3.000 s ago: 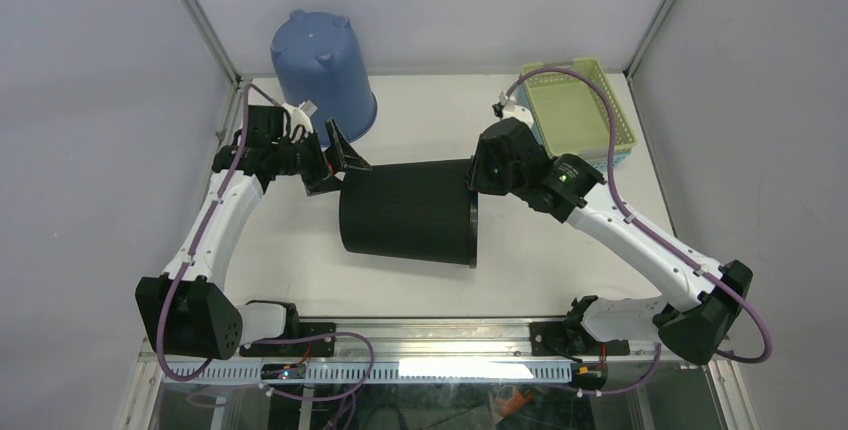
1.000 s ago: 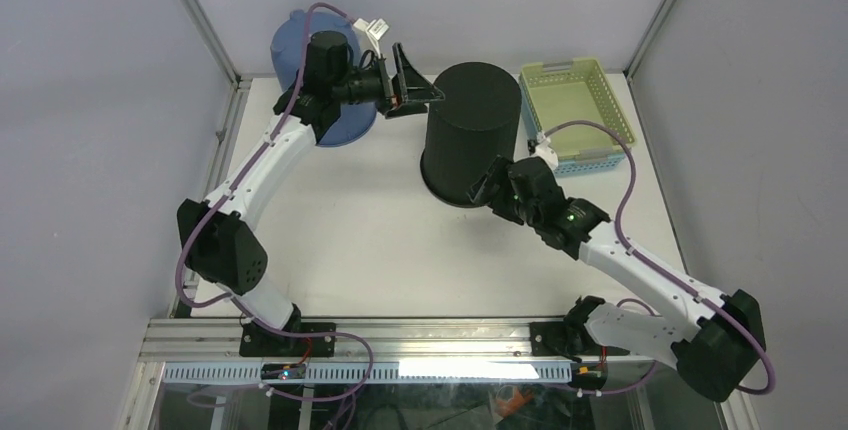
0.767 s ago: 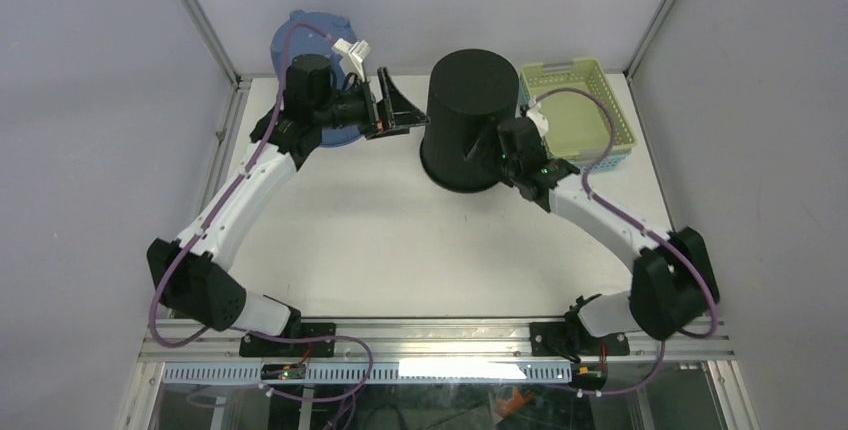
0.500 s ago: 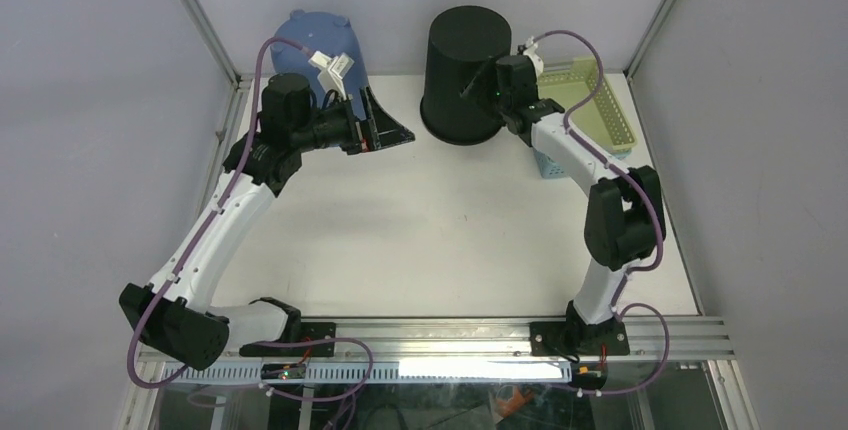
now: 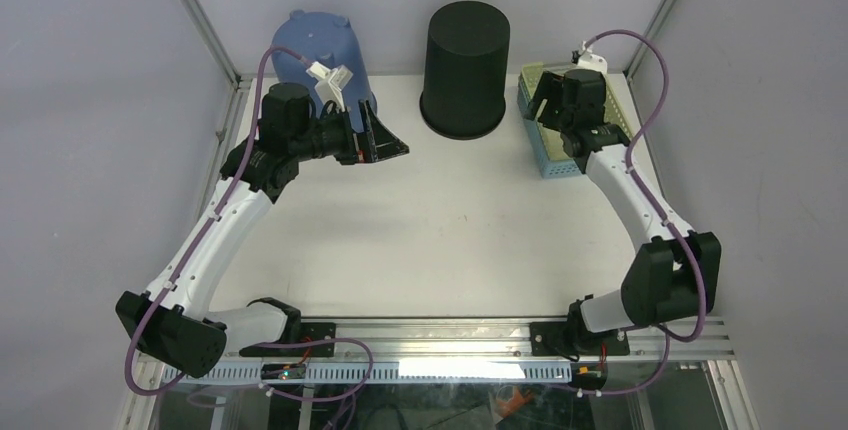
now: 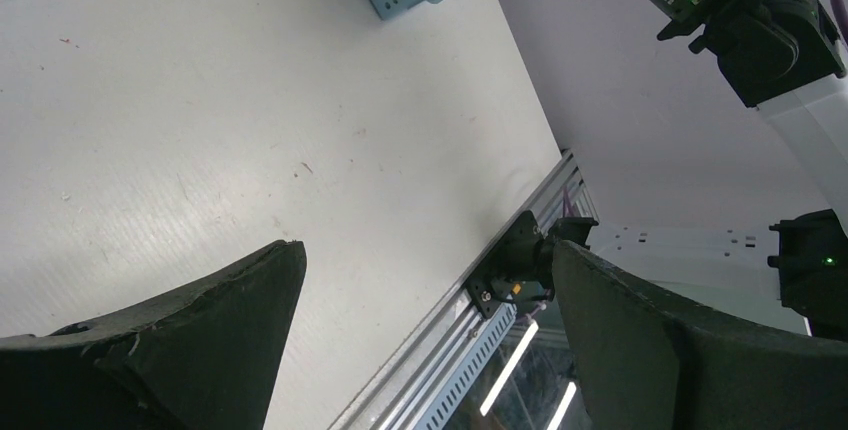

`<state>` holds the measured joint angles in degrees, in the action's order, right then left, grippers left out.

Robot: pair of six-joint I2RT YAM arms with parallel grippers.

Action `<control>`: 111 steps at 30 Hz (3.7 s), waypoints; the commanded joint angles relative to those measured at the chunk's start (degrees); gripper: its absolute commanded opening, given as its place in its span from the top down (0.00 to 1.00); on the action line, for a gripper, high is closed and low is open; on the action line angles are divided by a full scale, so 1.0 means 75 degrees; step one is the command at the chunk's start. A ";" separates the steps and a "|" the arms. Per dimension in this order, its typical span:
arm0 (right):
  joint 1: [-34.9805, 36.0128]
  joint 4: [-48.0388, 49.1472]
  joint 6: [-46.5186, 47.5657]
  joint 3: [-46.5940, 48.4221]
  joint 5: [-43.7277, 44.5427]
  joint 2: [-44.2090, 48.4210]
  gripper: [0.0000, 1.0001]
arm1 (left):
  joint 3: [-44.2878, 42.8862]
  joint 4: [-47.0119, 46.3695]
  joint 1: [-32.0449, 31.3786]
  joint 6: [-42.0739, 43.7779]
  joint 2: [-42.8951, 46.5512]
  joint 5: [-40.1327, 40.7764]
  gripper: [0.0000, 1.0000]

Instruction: Turn the large container upside down

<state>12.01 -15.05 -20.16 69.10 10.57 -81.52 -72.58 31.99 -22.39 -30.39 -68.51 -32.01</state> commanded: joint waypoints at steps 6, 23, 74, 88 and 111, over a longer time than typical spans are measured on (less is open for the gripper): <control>-0.0248 -0.1168 0.3106 0.1362 -0.0476 -0.1626 0.35 | 0.0103 -0.0222 0.0085 0.0146 0.0175 -0.0019 0.01; -0.0571 -0.1878 0.2727 0.2231 -0.0331 -0.2514 0.95 | 0.0384 -0.0234 0.0084 0.0057 0.0528 0.0084 0.01; 0.3168 0.1093 -0.3717 -0.2672 -0.6493 0.4210 1.00 | -0.1280 -0.2273 0.0085 -0.1253 0.1028 0.0436 0.01; 0.5161 1.1918 -0.9617 -0.2410 -0.5738 -0.1587 1.00 | -0.1168 -0.3775 0.0085 -0.2195 0.1091 -0.0200 0.01; 0.4918 0.4727 -0.6690 -0.3964 -0.3334 -0.0687 0.22 | -0.0148 -0.3630 0.0091 -0.2076 0.1137 -0.0349 0.01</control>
<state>49.52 53.98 -87.33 31.18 -20.43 -95.18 -74.91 6.79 -22.04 -45.93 -60.38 -33.41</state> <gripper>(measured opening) 0.711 0.990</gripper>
